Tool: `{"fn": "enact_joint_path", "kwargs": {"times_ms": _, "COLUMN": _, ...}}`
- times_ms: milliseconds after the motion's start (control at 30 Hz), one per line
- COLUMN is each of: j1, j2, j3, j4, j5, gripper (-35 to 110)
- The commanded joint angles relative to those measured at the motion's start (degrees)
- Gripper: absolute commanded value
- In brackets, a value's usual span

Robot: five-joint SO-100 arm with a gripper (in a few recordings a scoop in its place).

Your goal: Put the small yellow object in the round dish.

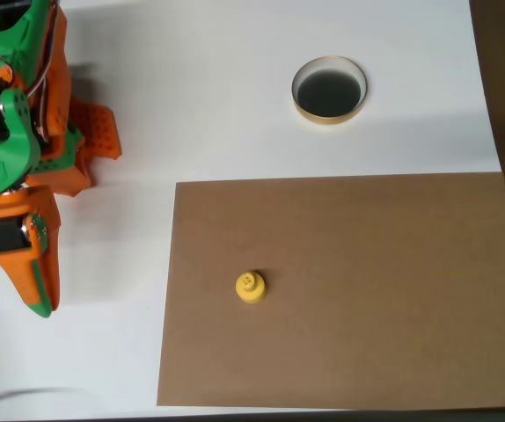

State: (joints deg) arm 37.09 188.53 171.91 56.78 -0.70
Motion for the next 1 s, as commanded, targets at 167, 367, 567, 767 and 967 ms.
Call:
{"fn": "enact_joint_path", "kwargs": {"times_ms": 167, "j1": 0.5, "j2": 2.1, "j3": -0.7, "j4": 0.0, "j5": -0.9, "gripper": 0}}
{"fn": "enact_joint_path", "kwargs": {"times_ms": 367, "j1": 0.5, "j2": 2.1, "j3": -0.7, "j4": 0.0, "j5": -1.0, "gripper": 1}}
{"fn": "enact_joint_path", "kwargs": {"times_ms": 567, "j1": 0.3, "j2": 2.1, "j3": -0.3, "j4": -1.5, "j5": -0.5, "gripper": 0}}
{"fn": "enact_joint_path", "kwargs": {"times_ms": 767, "j1": 0.1, "j2": 2.1, "j3": -0.2, "j4": -2.1, "j5": -1.2, "gripper": 0}}
{"fn": "enact_joint_path", "kwargs": {"times_ms": 967, "j1": 0.4, "j2": 2.1, "j3": -0.3, "j4": -3.3, "j5": -3.5, "gripper": 8}}
